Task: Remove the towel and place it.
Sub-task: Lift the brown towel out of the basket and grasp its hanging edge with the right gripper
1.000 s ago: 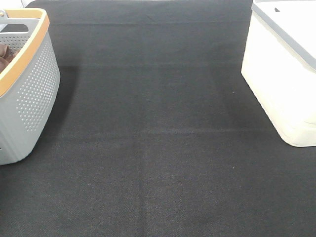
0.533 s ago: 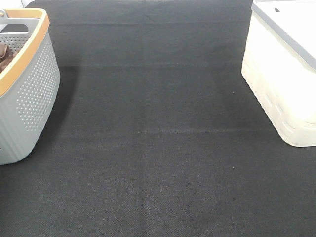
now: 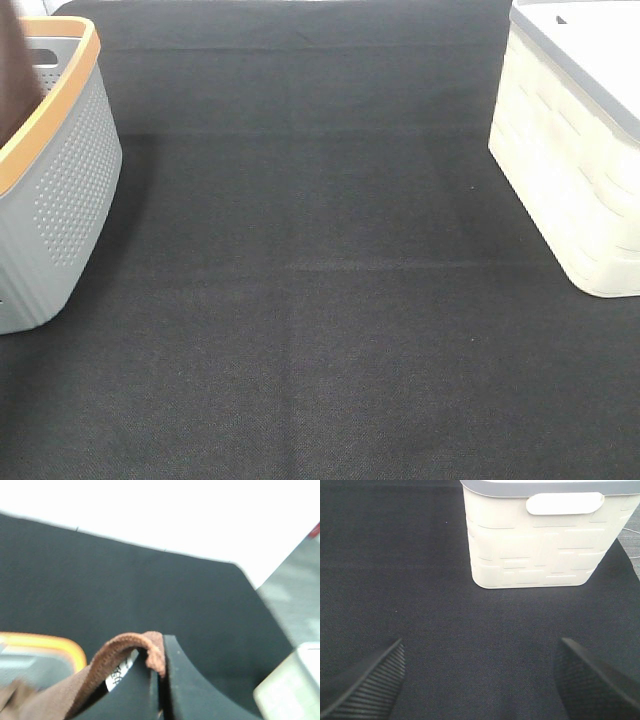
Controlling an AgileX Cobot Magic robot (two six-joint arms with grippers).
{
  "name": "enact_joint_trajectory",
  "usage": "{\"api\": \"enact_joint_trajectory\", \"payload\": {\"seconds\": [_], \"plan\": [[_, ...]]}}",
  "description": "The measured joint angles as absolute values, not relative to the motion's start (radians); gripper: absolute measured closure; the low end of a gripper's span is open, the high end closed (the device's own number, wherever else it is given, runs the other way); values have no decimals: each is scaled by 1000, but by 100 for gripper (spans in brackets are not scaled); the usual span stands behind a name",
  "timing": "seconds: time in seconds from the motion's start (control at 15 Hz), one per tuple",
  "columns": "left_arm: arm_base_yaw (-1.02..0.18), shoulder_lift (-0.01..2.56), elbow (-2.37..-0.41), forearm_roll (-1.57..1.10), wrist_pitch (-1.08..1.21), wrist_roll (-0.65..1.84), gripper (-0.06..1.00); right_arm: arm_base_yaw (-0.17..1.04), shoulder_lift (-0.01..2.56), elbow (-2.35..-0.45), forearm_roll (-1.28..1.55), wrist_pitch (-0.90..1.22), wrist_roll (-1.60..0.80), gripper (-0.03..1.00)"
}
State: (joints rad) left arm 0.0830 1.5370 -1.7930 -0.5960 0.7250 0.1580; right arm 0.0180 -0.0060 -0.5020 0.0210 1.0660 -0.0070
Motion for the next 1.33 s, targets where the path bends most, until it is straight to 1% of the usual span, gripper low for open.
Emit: {"api": "enact_joint_trajectory", "payload": {"seconds": [0.13, 0.4, 0.6, 0.73, 0.8, 0.87, 1.0, 1.13, 1.33], "plan": [[23, 1508, -1793, -613, 674, 161, 94, 18, -6, -502, 24, 1066, -7, 20], [-160, 1491, -1793, -622, 512, 166, 94, 18, -6, -502, 55, 1066, -7, 20], [-300, 1491, -1793, -623, 402, 178, 94, 18, -2, -502, 133, 1062, -7, 20], [-370, 1493, -1793, -616, 357, 192, 94, 18, 39, -502, 175, 1047, -11, 20], [-370, 1493, -1793, -616, 357, 192, 94, 18, 39, -502, 175, 1047, -11, 20], [-428, 1523, -1793, -611, 343, 205, 94, 18, 95, -502, 221, 1028, -37, 20], [-436, 1534, -1793, -610, 345, 206, 94, 19, 101, -503, 233, 1024, -44, 20], [-453, 1599, -1793, -607, 411, 206, 94, 49, 128, -510, 314, 990, -80, 20], [-453, 1660, -1793, -603, 496, 206, 94, 74, 221, -512, 448, 864, -147, 20]]}}
